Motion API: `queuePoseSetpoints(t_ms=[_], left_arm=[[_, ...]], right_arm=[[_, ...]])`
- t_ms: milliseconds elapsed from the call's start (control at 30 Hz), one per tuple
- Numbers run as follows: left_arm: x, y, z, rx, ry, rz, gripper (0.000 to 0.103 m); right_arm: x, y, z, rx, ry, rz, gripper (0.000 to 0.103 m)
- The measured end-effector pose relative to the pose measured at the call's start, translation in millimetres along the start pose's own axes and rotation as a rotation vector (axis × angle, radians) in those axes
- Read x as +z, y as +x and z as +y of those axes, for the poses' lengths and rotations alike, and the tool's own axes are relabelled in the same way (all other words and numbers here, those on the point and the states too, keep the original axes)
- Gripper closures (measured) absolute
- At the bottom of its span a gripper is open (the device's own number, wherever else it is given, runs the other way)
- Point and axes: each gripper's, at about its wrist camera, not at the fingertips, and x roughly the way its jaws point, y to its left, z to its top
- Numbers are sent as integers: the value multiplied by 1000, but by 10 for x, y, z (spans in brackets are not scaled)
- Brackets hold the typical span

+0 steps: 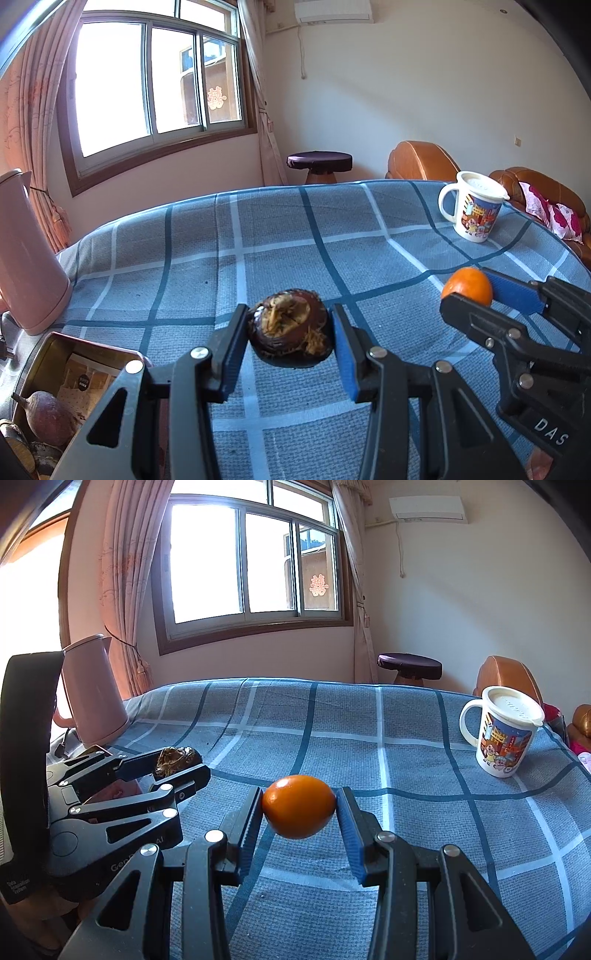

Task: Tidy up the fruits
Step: 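Lift and carry the dark brown fruit toward the tin with the left tool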

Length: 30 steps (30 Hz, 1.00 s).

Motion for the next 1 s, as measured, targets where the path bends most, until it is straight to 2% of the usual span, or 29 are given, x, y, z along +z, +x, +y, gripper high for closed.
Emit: queuePoseSetpoints(t_ms=[1000], left_arm=[[-28, -194, -7, 27, -2, -83, 58]], right_arm=[[-14, -165, 45, -11, -24, -95, 60]])
